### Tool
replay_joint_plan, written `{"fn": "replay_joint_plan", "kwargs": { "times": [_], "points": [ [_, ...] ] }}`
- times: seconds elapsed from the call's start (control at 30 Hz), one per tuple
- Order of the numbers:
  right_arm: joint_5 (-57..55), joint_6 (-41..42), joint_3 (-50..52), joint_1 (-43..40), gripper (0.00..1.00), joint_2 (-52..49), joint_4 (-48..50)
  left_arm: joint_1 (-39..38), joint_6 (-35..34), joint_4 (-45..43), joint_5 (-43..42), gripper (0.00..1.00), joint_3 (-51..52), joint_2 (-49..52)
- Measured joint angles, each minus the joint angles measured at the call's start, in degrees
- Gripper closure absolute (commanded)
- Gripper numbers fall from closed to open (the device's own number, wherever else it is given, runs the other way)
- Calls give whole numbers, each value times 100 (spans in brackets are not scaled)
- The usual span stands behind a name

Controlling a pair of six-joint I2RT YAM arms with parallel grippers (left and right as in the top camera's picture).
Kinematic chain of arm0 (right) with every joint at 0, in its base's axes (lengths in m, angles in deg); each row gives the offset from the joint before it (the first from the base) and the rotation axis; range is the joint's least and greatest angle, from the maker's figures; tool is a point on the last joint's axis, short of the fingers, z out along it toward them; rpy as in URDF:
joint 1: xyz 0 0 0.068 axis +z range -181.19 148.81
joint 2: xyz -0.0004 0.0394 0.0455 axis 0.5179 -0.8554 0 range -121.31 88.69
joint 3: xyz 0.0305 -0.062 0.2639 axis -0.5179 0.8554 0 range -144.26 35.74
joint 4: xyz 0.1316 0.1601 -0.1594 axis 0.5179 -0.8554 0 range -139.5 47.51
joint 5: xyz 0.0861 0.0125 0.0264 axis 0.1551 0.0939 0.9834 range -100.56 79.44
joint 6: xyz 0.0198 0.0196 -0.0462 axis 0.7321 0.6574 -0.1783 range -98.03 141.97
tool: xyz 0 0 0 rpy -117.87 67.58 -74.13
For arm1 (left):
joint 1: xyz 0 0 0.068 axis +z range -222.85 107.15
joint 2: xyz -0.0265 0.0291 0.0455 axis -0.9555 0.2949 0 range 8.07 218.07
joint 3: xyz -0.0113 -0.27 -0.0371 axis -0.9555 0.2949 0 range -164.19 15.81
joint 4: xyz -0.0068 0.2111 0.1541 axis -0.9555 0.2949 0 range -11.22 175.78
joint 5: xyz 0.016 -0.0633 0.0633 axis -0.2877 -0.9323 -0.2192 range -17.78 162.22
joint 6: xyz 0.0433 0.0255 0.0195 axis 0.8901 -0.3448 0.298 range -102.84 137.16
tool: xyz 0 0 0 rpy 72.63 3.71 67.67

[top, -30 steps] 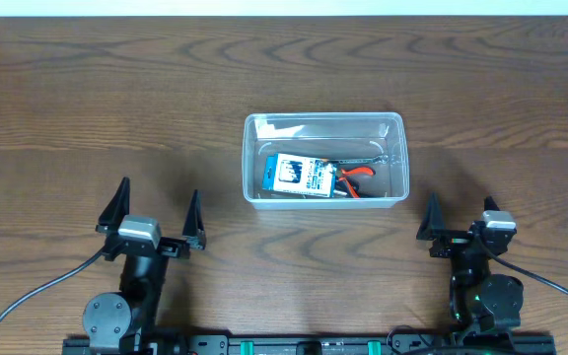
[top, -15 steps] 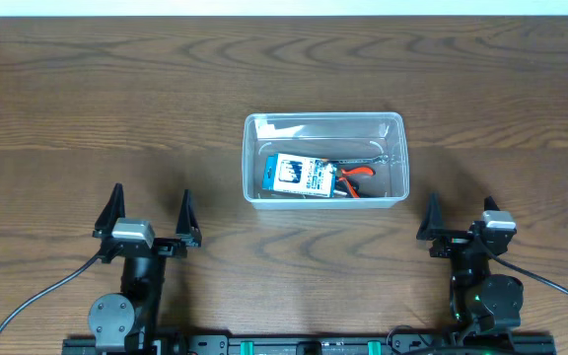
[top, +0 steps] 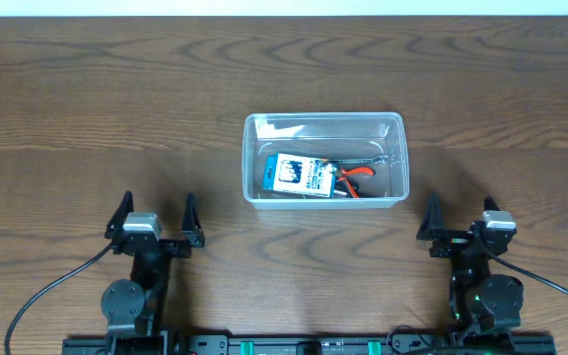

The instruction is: Pack container

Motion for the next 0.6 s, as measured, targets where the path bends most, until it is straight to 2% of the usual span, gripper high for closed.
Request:
{"fn": "replay_joint_plan", "kwargs": {
  "times": [0.37, 0.6],
  "points": [
    [0, 0, 0, 0, 1, 0, -2, 177, -74, 527, 284, 2, -24, -2],
    [0, 0, 0, 0, 1, 0, 0, 177, -129, 551, 343, 2, -37, -2]
  ]
}}
